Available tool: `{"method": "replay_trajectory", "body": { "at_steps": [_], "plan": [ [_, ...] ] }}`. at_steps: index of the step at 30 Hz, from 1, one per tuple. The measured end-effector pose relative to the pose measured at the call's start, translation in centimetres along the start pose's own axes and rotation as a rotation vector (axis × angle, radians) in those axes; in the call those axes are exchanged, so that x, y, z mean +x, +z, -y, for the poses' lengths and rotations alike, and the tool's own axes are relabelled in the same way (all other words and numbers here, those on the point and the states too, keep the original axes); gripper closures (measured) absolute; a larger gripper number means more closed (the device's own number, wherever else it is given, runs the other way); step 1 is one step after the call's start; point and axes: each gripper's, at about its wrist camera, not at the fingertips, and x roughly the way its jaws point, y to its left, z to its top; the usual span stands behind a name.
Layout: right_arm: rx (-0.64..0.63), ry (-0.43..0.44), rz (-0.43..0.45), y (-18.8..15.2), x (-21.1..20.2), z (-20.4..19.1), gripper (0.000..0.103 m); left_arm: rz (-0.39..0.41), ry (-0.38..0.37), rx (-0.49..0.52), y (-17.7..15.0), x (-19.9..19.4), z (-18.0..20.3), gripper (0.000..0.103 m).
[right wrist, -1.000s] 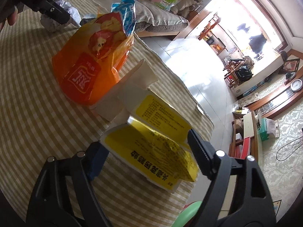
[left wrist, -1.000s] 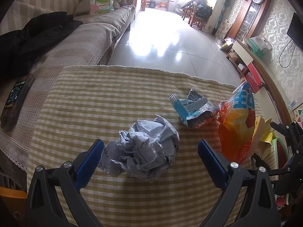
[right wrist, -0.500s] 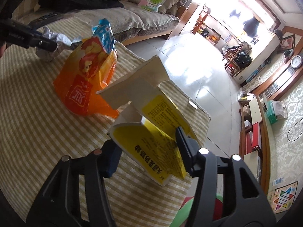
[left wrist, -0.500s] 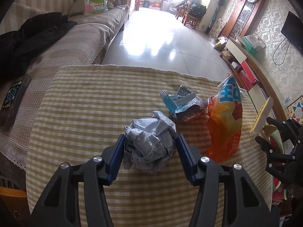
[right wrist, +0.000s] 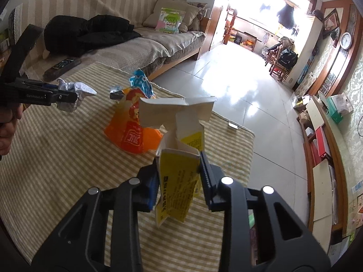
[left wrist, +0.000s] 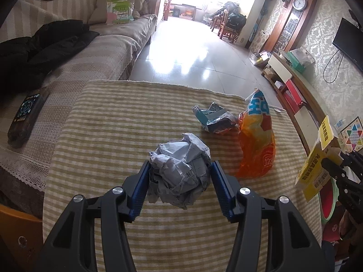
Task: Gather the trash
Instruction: 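Grasp the yellow box with right tool while left tool grasps the crumpled grey paper, then lift the yellow box and grey paper and carry both over the red bin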
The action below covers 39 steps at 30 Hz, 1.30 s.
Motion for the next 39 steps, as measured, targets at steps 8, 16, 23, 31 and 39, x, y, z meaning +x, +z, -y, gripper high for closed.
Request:
{"method": "replay_trajectory", "body": {
  "at_steps": [8, 16, 23, 31, 39],
  "plan": [
    [0.108, 0.032, 0.034, -0.2, -3.8, -1.0, 0.072, 0.033, -0.01, 0.019, -0.7, -3.7, 0.7, 0.052],
    [0.23, 0.023, 0.056, -0.7, -7.5, -0.5, 0.072, 0.063, -0.036, 0.061, -1.4, -8.0, 2.7, 0.052],
    [0.367, 0.027, 0.07, -2.8, -10.3, 0.1, 0.072, 0.067, -0.061, 0.111, -2.3, -10.7, 3.9, 0.052],
    [0.434, 0.029, 0.074, -4.1, -12.9, 0.2, 0.072, 0.067, -0.074, 0.134, -3.4, -13.4, 5.4, 0.052],
    [0.468, 0.028, 0.079, -4.5, -14.2, -0.4, 0.072, 0.065, -0.085, 0.155, -4.3, -14.3, 6.9, 0.052]
  ]
}}
